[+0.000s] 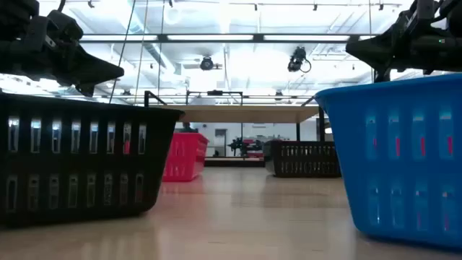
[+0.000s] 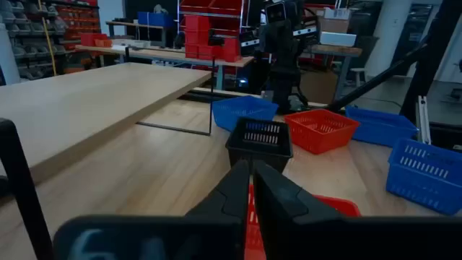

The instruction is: Stack baskets on shelf by color

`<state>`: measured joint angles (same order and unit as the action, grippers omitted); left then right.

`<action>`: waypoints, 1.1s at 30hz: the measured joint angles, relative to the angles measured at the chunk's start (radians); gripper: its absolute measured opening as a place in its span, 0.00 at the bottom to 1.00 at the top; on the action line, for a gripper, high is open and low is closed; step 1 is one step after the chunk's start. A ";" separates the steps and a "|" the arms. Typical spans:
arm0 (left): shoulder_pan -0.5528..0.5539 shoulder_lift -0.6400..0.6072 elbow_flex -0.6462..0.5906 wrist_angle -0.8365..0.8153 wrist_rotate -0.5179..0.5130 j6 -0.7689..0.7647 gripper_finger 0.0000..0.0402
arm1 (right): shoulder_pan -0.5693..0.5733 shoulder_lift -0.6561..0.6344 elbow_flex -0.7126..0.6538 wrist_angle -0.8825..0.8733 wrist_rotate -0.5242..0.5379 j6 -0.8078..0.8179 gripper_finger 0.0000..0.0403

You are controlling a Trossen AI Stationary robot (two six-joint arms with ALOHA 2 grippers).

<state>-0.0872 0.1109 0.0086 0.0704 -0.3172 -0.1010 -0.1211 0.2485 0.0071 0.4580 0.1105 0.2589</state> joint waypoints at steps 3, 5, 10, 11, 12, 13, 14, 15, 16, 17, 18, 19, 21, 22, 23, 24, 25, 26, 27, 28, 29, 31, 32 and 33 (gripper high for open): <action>0.000 0.000 0.000 0.000 0.000 0.000 0.07 | 0.000 0.000 0.000 0.000 0.000 0.000 0.04; 0.000 0.000 0.000 0.000 0.000 0.000 0.07 | 0.000 0.000 0.000 0.000 0.000 0.000 0.04; 0.000 0.000 0.000 0.000 0.000 0.000 0.09 | 0.000 0.000 0.000 0.000 0.000 0.000 0.04; 0.000 0.000 0.000 0.000 0.000 0.000 0.09 | 0.000 0.000 0.000 0.000 0.000 0.000 0.04; 0.000 0.000 0.000 0.000 0.000 0.000 0.09 | 0.000 0.000 0.000 0.000 0.000 0.000 0.04; 0.000 0.000 0.000 0.000 0.000 0.000 0.09 | 0.000 0.000 0.000 0.000 0.000 0.000 0.04; 0.000 0.000 0.000 0.000 0.000 0.000 0.09 | 0.000 0.000 0.000 0.000 0.000 0.000 0.04; 0.000 0.000 0.000 0.000 0.000 0.000 0.09 | 0.000 0.000 0.000 0.000 0.000 0.000 0.04; 0.000 0.000 0.000 0.000 0.000 0.000 0.08 | 0.000 0.000 0.000 0.000 0.000 0.000 0.04; 0.000 0.000 0.000 0.000 0.000 0.000 0.08 | 0.000 0.000 0.000 0.000 0.000 0.000 0.04; 0.000 0.000 0.000 0.000 0.000 0.000 0.08 | 0.000 0.000 0.000 0.000 0.000 0.000 0.04; 0.000 0.000 0.000 0.000 0.000 0.000 0.08 | 0.000 0.000 0.000 0.000 0.000 0.000 0.04; 0.000 0.000 0.000 0.000 0.000 0.000 0.07 | 0.000 0.000 0.000 0.000 0.000 0.000 0.04; 0.000 0.000 0.000 0.000 0.000 0.000 0.07 | 0.000 0.000 0.000 0.000 0.000 0.000 0.04; 0.000 0.000 0.000 0.000 0.000 0.000 0.07 | 0.000 0.000 0.000 0.000 0.000 0.000 0.04; 0.000 0.000 0.000 0.000 0.000 0.000 0.07 | 0.000 0.000 0.000 0.000 0.000 0.000 0.04; 0.000 0.000 0.000 0.000 0.000 0.000 0.07 | 0.000 0.000 0.000 0.000 0.000 0.000 0.04; 0.000 0.000 0.000 0.000 0.000 0.000 0.08 | 0.000 0.000 0.000 0.000 0.000 0.000 0.04; 0.000 0.000 0.000 0.000 0.000 0.000 0.08 | 0.000 0.000 0.000 0.000 0.000 0.000 0.04; 0.000 0.000 0.000 0.000 0.000 0.000 0.08 | 0.000 0.000 0.000 0.000 0.000 0.000 0.04; 0.000 0.000 0.000 0.000 0.000 0.000 0.09 | 0.000 0.000 0.000 0.000 0.000 0.000 0.04; 0.000 0.000 0.000 0.000 0.000 0.000 0.09 | 0.000 0.000 0.000 0.000 0.000 0.000 0.04; 0.000 0.000 0.000 0.000 0.000 0.000 0.09 | 0.000 0.000 0.000 0.000 0.000 0.000 0.04; 0.000 0.000 0.000 0.000 0.000 0.000 0.09 | 0.000 0.000 0.000 0.000 0.000 0.000 0.04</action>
<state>-0.0871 0.1108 0.0086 0.0704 -0.3172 -0.1013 -0.1212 0.2485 0.0068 0.4580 0.1104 0.2592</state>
